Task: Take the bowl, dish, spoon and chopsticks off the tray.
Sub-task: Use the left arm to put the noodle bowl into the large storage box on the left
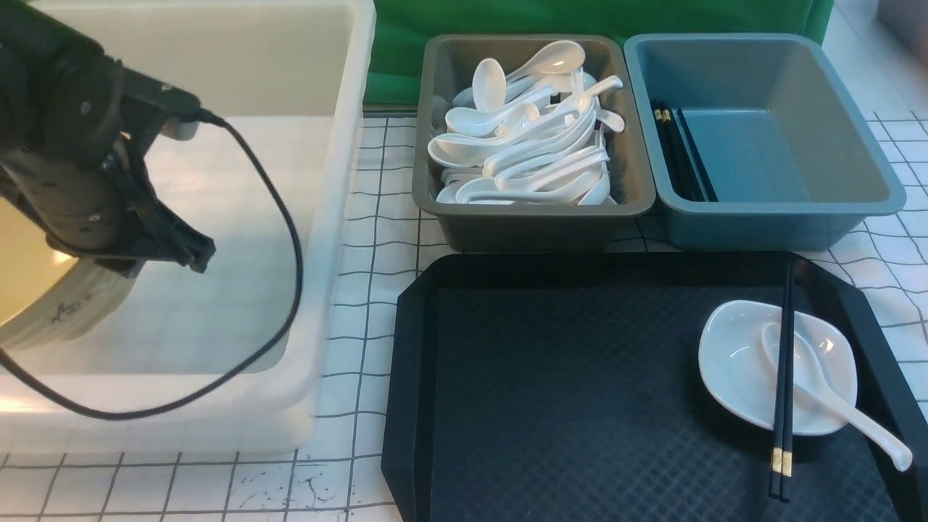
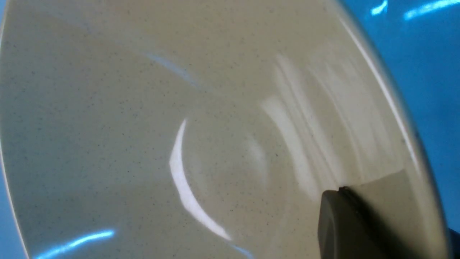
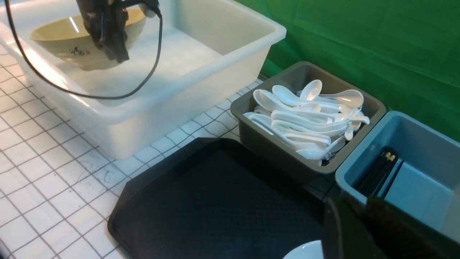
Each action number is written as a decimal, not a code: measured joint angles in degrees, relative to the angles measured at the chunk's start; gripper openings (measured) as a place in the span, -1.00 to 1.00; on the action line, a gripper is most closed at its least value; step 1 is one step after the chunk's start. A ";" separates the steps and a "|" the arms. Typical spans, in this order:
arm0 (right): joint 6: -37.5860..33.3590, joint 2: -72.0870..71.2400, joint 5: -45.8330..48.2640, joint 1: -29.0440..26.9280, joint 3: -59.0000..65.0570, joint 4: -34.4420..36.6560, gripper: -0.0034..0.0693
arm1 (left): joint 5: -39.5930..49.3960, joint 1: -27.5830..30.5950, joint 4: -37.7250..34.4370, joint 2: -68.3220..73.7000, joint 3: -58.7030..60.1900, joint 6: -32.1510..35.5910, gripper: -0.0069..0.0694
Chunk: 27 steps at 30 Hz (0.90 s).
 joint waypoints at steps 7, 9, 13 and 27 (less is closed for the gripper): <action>0.00 0.00 0.50 1.15 0.00 0.00 -0.66 | -2.51 0.79 6.08 3.44 0.00 -3.28 -0.78; 0.00 0.00 0.61 2.13 0.00 -0.06 -0.66 | -3.14 0.79 8.62 4.85 0.00 -5.23 -0.78; 0.00 0.00 0.69 3.03 0.00 -0.06 -0.66 | -4.14 0.79 10.36 6.73 0.00 -7.25 -0.78; -1.11 0.00 -0.27 3.54 0.00 -0.06 -0.64 | -5.60 2.99 9.13 9.90 0.00 -10.21 -0.77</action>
